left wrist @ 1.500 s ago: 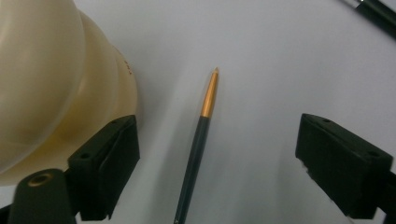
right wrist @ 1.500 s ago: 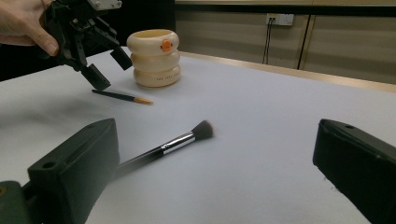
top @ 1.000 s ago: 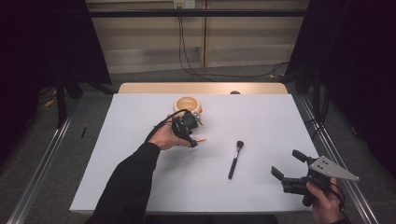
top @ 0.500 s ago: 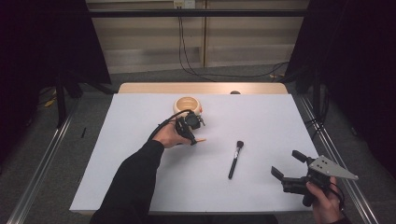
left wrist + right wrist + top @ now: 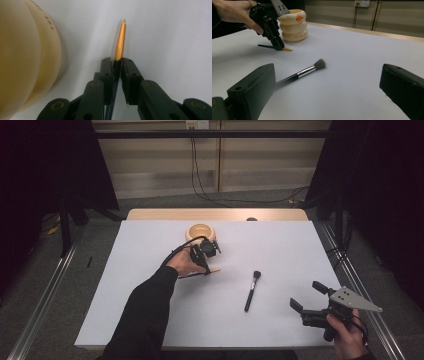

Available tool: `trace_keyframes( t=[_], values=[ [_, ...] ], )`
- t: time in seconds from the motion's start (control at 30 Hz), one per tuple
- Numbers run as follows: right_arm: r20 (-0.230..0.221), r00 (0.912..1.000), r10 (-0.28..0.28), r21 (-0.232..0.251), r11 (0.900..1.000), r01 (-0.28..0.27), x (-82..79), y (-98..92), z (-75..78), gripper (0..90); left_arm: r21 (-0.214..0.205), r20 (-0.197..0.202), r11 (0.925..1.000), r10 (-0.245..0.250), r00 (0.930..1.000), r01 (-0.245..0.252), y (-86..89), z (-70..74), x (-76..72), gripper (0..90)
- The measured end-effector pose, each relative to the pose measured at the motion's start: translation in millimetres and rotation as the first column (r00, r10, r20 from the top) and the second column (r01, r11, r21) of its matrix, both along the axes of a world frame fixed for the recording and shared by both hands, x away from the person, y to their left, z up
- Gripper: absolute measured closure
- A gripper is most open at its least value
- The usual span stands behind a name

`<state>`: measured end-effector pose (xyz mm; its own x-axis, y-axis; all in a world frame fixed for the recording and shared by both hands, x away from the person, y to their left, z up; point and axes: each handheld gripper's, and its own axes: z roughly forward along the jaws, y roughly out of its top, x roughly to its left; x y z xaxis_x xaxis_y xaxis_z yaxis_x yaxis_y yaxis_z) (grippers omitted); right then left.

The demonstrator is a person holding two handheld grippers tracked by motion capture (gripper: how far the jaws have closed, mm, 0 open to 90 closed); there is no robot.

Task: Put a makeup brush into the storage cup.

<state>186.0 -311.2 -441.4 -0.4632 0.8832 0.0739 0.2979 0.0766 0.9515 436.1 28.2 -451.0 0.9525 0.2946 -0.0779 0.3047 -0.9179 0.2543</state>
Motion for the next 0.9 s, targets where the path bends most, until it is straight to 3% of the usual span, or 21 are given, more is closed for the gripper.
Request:
trace_keyframes(
  t=[0.1, 0.13, 0.17, 0.23, 0.33, 0.4, 0.43, 0.47, 0.57, 0.83, 0.9],
  values=[
    [0.000, 1.0000, -0.001, 0.001, 1.0000, 0.001, -0.4, 0.4, 0.4, 0.1, 0.013, -0.022, 0.9999, -0.009, 0.9997, 0.009, 0.7, 1.0, 3.1, 82.4],
    [0.000, 1.0000, -0.001, 0.001, 1.0000, 0.001, -0.4, 0.4, 0.4, 0.1, 0.013, -0.022, 0.9999, -0.009, 0.9997, 0.009, 0.7, 1.0, 3.1, 82.7],
    [0.009, 0.9999, -0.006, -0.005, 1.0000, 0.006, -0.6, -0.2, 0.7, 0.1, -0.003, -0.021, 0.9997, 0.024, 0.9995, -0.024, 1.4, 0.0, 2.1, 83.0],
    [0.004, 0.9999, -0.012, -0.001, 0.9999, 0.012, -0.3, -0.5, 0.4, 0.1, 0.019, -0.003, 0.9997, 0.014, 0.9999, -0.014, -1.2, 0.8, 0.1, 83.4],
    [0.004, 0.9999, -0.010, -0.002, 1.0000, 0.010, -0.3, -0.6, 0.4, 0.1, -0.006, -0.008, 0.9990, 0.045, 0.9990, -0.045, -0.6, -0.6, 0.2, 83.8],
    [0.008, 0.9999, -0.010, -0.004, 0.9999, 0.010, -0.4, -0.5, 0.6, 0.1, 0.007, -0.023, 0.9998, 0.019, 0.9996, -0.019, 2.0, 0.8, 3.9, 83.8],
    [0.008, 0.9999, -0.010, -0.004, 0.9999, 0.010, -0.4, -0.5, 0.6, 0.1, -0.008, -0.023, 0.9990, 0.044, 0.9988, -0.044, 2.0, 0.1, 2.2, 83.8],
    [0.006, 0.9999, -0.011, -0.003, 0.9999, 0.011, -0.5, -0.5, 0.5, 0.1, -0.002, -0.023, 0.9992, 0.039, 0.9990, -0.039, 2.0, 0.6, 2.0, 83.8],
    [0.003, 0.9999, -0.015, 0.000, 0.9999, 0.015, -0.8, -0.8, 0.4, 0.1, 0.006, 0.007, 0.9995, 0.030, 0.9995, -0.030, 0.9, 1.0, -0.7, 83.8],
    [-0.001, 0.9999, -0.011, 0.004, 0.9999, 0.011, -1.3, -1.0, 0.8, 0.1, -0.007, -0.033, 0.9983, 0.058, 0.9978, -0.058, 4.3, 2.1, -1.2, 83.9],
    [0.001, 1.0000, -0.010, 0.004, 0.9999, 0.010, -1.0, -1.1, 0.8, 0.1, -0.031, -0.046, 0.9969, 0.071, 0.9964, -0.073, 6.9, 1.2, -2.0, 83.9]
  ],
)
